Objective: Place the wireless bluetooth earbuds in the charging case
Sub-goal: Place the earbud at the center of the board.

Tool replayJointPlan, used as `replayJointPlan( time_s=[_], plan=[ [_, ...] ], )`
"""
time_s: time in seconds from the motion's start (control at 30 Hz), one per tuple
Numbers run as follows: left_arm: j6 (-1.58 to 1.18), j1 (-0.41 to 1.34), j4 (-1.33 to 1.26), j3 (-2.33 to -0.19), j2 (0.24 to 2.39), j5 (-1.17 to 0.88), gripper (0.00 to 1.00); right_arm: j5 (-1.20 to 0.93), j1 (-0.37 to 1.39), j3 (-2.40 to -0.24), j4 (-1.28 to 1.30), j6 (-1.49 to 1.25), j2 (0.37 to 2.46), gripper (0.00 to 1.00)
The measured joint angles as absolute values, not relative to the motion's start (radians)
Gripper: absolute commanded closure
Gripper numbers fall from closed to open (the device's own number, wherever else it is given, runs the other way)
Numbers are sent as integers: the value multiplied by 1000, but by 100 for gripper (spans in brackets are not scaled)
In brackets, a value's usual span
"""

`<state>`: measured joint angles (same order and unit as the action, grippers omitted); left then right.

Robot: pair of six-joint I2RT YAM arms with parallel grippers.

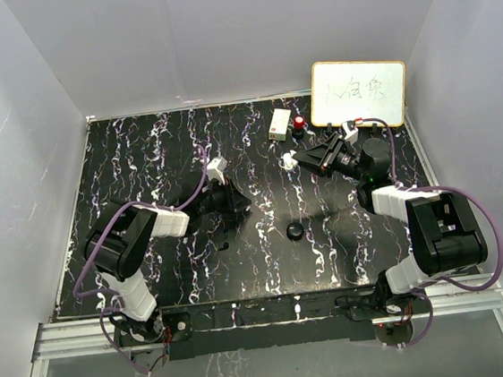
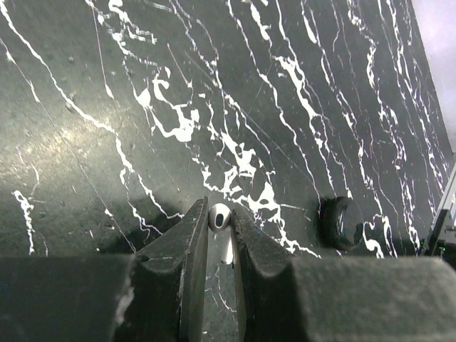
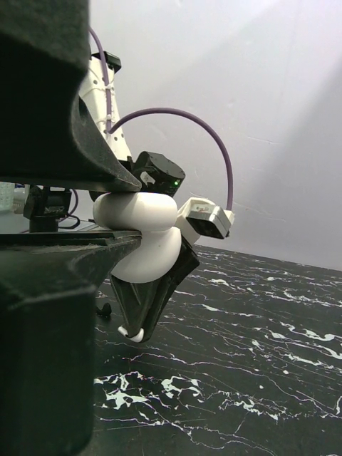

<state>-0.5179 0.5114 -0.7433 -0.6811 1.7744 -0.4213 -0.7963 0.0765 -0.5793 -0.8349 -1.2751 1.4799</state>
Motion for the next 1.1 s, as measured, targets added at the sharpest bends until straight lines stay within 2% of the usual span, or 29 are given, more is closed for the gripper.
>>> replayJointPlan(
  time_s=[0.17,0.47,0.73,1.1],
  plan=[
    [-514,505,-699,-699,1787,-458,87,-796,76,-579,-835,-1274,1480,100],
    [-479,479,-638,-722,1787,-463,62,-796,76,-579,-838,-1274,1480,100],
    [-448,460,-580,-727,1762,-436,55,-796,76,-575,-841,-1274,1480,100],
    [-397,460,-370,-839,1674,-317,55,-796,76,-572,-842,-1277,1480,100]
  ],
)
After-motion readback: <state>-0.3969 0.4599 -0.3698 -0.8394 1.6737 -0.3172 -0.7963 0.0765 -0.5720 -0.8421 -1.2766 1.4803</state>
